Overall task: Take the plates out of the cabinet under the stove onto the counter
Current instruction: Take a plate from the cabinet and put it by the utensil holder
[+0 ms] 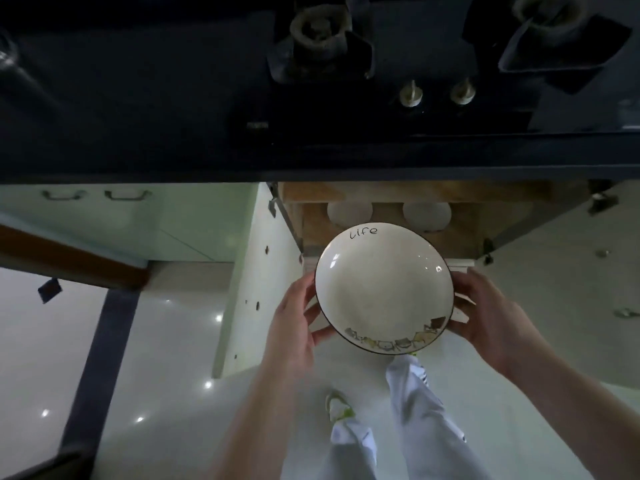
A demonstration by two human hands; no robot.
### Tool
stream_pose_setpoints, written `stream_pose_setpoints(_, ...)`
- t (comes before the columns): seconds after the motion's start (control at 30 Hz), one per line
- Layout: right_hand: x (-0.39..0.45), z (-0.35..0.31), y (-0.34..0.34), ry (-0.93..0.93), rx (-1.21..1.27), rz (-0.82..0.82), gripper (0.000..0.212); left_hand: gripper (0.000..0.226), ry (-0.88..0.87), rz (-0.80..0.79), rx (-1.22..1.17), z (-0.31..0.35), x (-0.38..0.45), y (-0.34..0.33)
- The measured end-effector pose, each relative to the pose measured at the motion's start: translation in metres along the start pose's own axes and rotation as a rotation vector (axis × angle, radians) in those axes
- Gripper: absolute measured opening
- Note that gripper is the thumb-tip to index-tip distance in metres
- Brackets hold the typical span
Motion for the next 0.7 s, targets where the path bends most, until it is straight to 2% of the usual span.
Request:
stream_pose_setpoints(0.2, -0.1, -0.023, -0.034, 0.007, -0.027, -0.04, 0.029, 0.031, -0.042, -0.022, 0.03, 0.036, -0.091, 0.008)
stream_pose_setpoints(0.37, -0.157, -0.053, -0.071, 0.094, -0.118, -0.124, 0.027, 0.027, -0.14, -0.03, 0.101, 0.082, -0.151, 0.004)
stream_pose_setpoints(0.43, -0.172, -0.068, -0.078, 0.133, -0.154, -0.154, 0.024, 0.04, -0.2, -0.061, 0.108, 0.098, -0.174, -0.003)
stream_pose_setpoints(0.53, -0.192, -0.092, -0.084, 0.217, -0.242, -0.218, 0.025, 0.051, -0.298, -0.054, 0.102, 0.115, -0.202, -0.015)
stream_pose_setpoints(0.7, -0.224, -0.12, -0.067, 0.365, -0.294, -0.295, 0.028, 0.053, -0.368, -0.029, 0.056, 0.112, -0.234, -0.048)
Point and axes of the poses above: each hand's wrist, its own x-axis towards the middle knuckle, its own y-axis out of the back of the hand, z = x × y, the point moved 9 cm from there along x, towards the middle knuckle, and after that the axes turned 13 degrees about -z, right-handed, at the moved point
